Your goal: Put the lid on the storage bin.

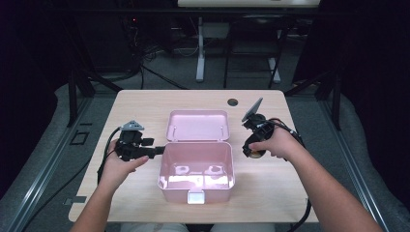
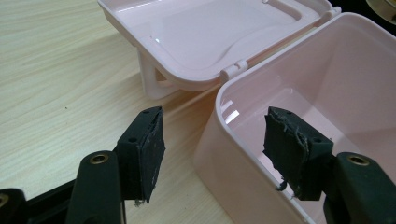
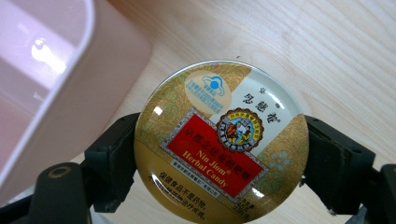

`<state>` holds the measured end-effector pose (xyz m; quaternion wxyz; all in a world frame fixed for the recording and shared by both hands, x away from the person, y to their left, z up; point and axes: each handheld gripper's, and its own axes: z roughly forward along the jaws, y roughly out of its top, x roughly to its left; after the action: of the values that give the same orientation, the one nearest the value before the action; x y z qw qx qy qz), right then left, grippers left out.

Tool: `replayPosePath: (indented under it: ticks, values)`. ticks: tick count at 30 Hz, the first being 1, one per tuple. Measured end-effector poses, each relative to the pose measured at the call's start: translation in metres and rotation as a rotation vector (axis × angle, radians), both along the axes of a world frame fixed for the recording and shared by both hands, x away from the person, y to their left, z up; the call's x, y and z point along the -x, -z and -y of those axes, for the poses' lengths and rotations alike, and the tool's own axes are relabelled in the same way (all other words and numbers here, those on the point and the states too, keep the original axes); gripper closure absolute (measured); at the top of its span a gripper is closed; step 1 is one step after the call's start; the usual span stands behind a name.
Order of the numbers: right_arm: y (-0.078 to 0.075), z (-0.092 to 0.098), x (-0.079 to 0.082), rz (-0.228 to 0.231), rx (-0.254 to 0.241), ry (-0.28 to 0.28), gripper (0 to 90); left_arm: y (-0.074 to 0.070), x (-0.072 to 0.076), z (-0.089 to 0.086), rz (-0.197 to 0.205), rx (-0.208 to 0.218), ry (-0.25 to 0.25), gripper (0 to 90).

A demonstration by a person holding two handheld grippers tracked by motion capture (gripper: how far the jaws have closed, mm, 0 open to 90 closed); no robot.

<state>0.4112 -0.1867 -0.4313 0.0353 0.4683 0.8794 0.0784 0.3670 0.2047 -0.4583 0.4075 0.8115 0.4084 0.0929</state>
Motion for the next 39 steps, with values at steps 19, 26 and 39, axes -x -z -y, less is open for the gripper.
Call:
replayPosePath:
  ticks: [19,26,39]
  values:
    - [-0.03,-0.032,0.016,-0.004,0.002,-0.253,19.8,0.0,0.0,-0.001,-0.003,0.005,-0.005,37.8]
    - [-0.033,-0.048,0.021,-0.006,0.009,-0.377,19.7,0.001,0.0,-0.001,-0.006,0.008,-0.008,37.8]
    - [-0.03,-0.08,0.028,-0.011,0.01,-0.532,19.7,0.001,0.0,-0.002,-0.008,0.004,-0.005,37.8]
